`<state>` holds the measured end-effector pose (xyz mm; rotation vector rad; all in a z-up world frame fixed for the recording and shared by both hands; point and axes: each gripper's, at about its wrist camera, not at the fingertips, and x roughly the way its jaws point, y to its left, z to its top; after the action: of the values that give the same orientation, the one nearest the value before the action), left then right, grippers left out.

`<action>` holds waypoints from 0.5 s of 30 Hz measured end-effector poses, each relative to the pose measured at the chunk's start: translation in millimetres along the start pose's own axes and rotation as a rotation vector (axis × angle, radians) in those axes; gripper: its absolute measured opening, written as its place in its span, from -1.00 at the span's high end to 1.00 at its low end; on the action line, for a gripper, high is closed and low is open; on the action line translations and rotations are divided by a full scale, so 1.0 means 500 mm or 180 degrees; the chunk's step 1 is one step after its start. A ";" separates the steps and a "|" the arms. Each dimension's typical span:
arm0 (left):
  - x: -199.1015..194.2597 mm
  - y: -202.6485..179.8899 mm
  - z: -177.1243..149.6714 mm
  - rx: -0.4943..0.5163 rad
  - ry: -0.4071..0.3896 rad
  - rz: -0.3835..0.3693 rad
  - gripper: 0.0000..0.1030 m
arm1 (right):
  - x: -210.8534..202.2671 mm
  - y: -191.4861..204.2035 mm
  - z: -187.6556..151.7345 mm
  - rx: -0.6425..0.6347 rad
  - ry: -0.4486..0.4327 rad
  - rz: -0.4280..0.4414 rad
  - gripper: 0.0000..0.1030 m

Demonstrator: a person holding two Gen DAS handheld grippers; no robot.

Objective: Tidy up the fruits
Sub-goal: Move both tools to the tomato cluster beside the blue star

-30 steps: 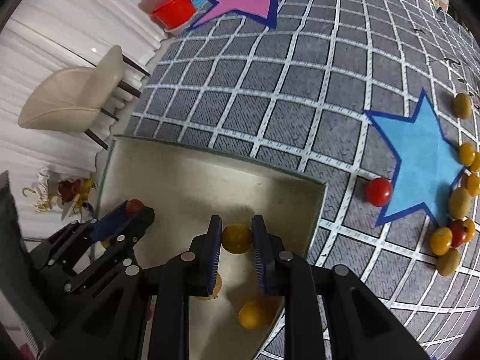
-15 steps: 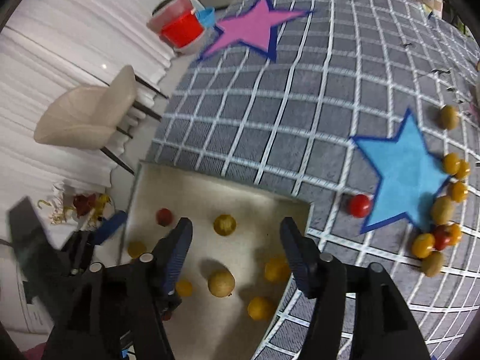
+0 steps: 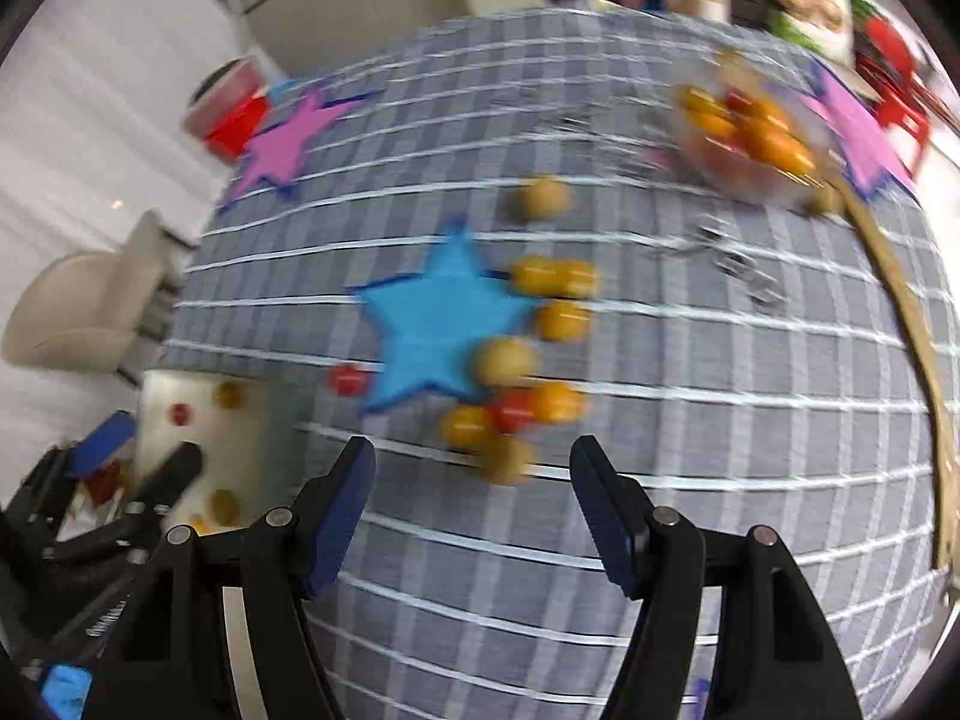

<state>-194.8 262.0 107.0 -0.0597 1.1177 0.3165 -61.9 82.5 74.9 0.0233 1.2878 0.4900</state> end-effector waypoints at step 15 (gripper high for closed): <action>0.154 -0.134 0.076 0.0490 0.0297 0.0127 -0.56 | 0.043 -0.094 0.048 0.0223 0.0024 0.0049 -0.22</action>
<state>-112.1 222.9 47.6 0.0850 1.2338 0.2645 -19.7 54.0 49.0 0.0900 1.3127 0.4584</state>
